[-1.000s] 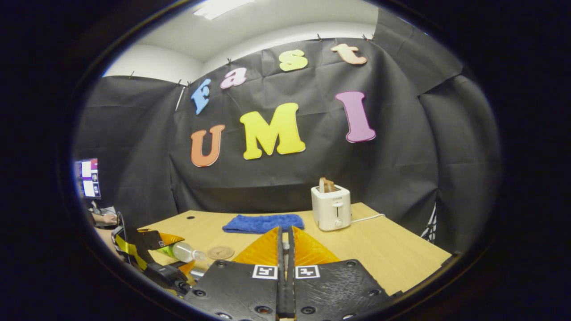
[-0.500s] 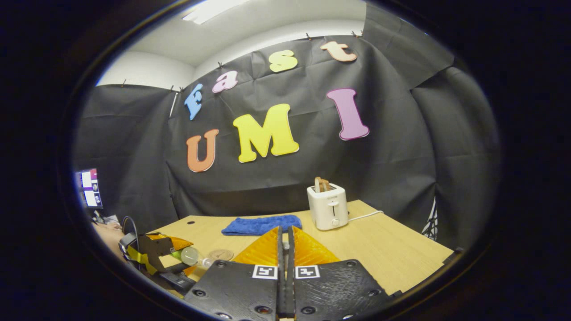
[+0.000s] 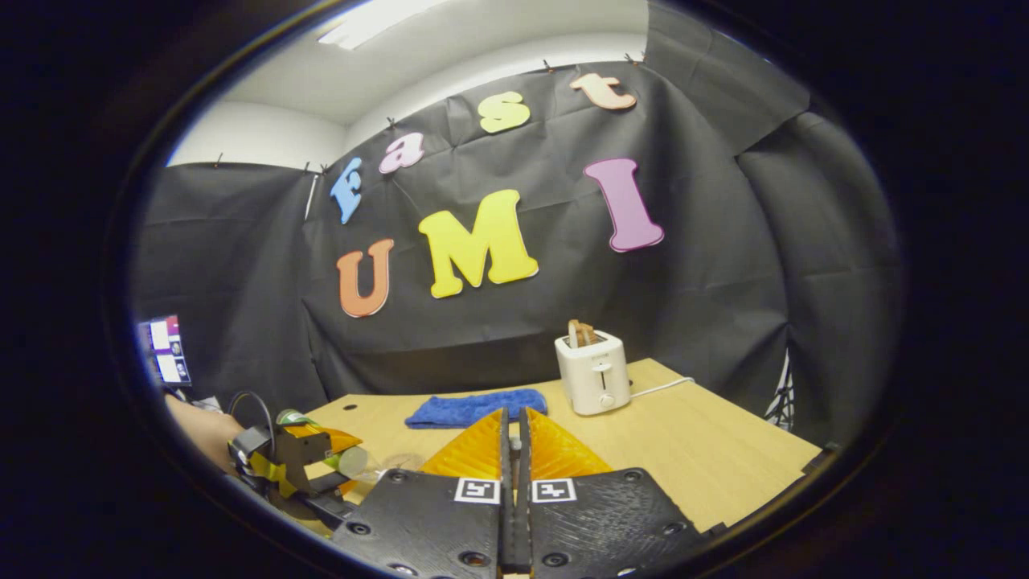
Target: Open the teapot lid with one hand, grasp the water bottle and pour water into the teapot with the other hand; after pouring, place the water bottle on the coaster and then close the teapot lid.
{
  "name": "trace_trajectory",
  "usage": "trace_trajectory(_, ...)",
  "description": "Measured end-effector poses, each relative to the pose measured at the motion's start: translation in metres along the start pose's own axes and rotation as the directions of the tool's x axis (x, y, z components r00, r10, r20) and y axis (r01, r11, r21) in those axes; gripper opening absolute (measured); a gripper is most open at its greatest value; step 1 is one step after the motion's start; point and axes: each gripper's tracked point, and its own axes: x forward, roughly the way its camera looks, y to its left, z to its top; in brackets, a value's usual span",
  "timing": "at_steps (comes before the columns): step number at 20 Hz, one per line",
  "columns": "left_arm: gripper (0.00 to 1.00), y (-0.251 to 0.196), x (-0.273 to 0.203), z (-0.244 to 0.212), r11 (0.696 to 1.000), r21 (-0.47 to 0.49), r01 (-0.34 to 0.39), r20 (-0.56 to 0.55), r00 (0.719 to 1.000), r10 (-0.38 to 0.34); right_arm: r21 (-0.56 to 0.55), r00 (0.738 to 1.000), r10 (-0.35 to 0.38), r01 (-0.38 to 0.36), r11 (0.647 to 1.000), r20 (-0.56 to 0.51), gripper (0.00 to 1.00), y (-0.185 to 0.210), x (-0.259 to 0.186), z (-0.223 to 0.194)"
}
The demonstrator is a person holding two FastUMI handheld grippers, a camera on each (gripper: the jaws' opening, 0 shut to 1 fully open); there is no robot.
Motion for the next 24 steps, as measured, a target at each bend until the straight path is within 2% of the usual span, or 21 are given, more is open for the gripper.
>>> trace_trajectory(3, 0.76, 0.004, 0.000, 0.004, 0.998, 0.064, -0.017, 0.004, 1.000, 0.016, -0.011, 1.000, -0.017, 0.017, 1.000, 0.006, 0.00, -0.005, 0.000, 0.002)
trace_trajectory(11, 0.74, 0.015, 0.000, 0.003, 0.991, 0.132, -0.030, -0.017, 0.999, 0.033, -0.010, 1.000, -0.006, 0.006, 1.000, 0.019, 0.00, -0.001, -0.006, 0.008)
trace_trajectory(14, 0.76, 0.017, -0.001, 0.001, 0.988, 0.155, -0.030, -0.027, 0.999, 0.034, -0.001, 1.000, -0.004, 0.004, 1.000, 0.017, 0.00, -0.002, -0.006, 0.008)
trace_trajectory(16, 0.74, 0.020, -0.001, -0.001, 0.983, 0.181, -0.035, -0.035, 0.998, 0.042, 0.000, 1.000, -0.005, 0.005, 1.000, 0.017, 0.00, -0.003, -0.007, 0.008)
trace_trajectory(20, 0.76, 0.034, -0.004, -0.005, 0.963, 0.259, -0.071, -0.040, 0.996, 0.084, 0.002, 1.000, -0.011, 0.011, 1.000, 0.022, 0.00, -0.006, -0.007, 0.010)
trace_trajectory(24, 0.76, 0.037, -0.006, -0.008, 0.958, 0.276, -0.073, -0.050, 0.995, 0.091, 0.010, 1.000, -0.010, 0.010, 1.000, 0.020, 0.00, -0.007, -0.008, 0.010)
